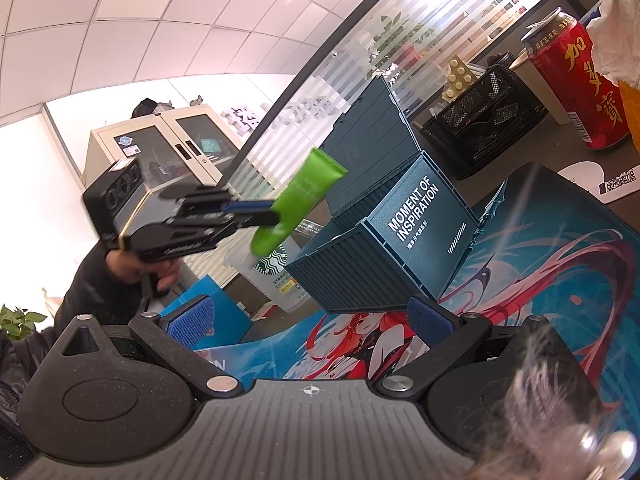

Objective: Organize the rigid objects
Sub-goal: 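Lift the green tube and lower it into the teal box, then open the left gripper to release the green tube in the box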

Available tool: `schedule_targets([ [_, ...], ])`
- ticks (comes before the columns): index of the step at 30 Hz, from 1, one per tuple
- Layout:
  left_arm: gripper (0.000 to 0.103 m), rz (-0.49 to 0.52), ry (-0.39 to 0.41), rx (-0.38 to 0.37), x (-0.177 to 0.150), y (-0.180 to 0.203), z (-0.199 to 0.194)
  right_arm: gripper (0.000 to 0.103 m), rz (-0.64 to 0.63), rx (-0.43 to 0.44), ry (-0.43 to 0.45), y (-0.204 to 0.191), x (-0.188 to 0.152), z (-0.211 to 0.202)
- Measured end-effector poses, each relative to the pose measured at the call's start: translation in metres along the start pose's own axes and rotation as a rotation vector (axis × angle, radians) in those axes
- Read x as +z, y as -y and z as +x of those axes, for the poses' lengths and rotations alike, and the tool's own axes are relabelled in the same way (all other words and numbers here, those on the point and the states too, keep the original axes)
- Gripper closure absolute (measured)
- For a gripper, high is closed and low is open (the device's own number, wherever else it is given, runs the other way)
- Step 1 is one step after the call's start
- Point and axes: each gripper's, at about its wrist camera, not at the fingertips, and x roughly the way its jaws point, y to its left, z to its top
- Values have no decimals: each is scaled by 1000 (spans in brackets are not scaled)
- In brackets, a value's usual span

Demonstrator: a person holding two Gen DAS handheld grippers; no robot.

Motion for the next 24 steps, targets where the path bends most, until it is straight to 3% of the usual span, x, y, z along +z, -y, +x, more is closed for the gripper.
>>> schedule_targets([
  [10, 96, 69, -78, -110, -7, -22, 57, 0, 0, 2, -7, 0, 0, 2],
  [16, 95, 41, -53, -130, -9, -30, 67, 0, 0, 0, -6, 0, 0, 2],
  [21, 90, 52, -92, -86, -12, -38, 72, 0, 0, -1, -6, 0, -1, 2],
  [24, 89, 61, -120, -16, -18, -45, 73, 0, 0, -1, -7, 0, -1, 2],
])
